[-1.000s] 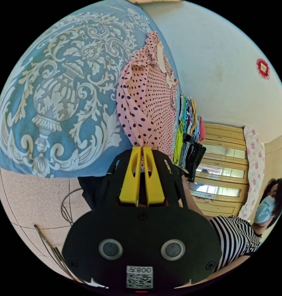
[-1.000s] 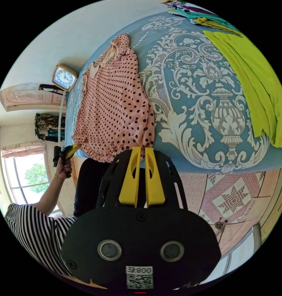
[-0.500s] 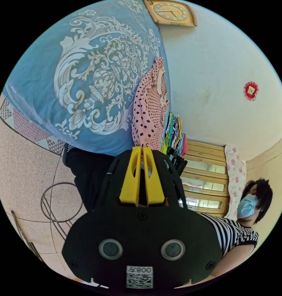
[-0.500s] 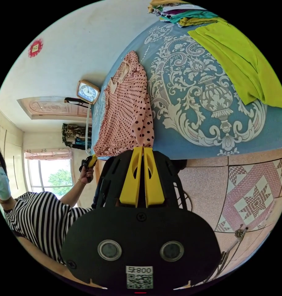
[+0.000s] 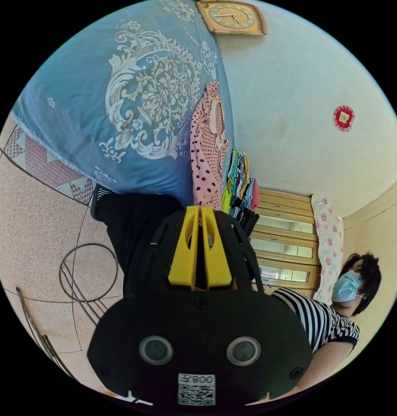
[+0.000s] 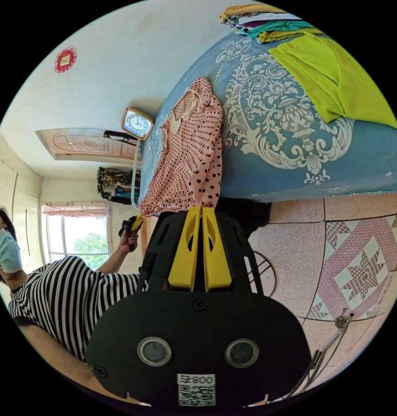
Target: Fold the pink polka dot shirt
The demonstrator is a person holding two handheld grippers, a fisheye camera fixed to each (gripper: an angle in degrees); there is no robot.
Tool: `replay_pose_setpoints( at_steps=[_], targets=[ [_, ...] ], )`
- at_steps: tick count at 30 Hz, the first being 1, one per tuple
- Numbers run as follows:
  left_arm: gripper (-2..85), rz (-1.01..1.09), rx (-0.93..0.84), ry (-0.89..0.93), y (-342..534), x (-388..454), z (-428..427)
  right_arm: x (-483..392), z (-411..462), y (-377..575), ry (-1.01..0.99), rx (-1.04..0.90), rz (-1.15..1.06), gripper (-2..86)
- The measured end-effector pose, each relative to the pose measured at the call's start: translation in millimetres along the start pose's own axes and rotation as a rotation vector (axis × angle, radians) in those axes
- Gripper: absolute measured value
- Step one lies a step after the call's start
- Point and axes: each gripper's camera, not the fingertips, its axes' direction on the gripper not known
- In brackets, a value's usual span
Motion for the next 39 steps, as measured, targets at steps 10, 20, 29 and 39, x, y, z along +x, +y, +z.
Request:
replay_pose_setpoints(
  at_steps=[10, 20, 29, 39],
  targets=[
    [0.8, 0.023, 0.006, 0.042, 53, -2, -36, -39, -24, 46, 0.005, 0.002, -0.057, 0.2],
    [0.8, 0.049, 0.027, 0.098, 44, 11, -44, -66, -28, 24, -0.039, 0.025, -0.092, 0.2],
    [0.8, 0.157, 0.05, 0.119, -60, 73, -29, -124, -40, -110, -0.029, 0.106, -0.257, 0.3],
    [0.8, 0.166, 0.077, 0.053, -216, 115, 13, -144, -5, -303, 0.041, 0.084, -0.287, 0.4]
  ],
)
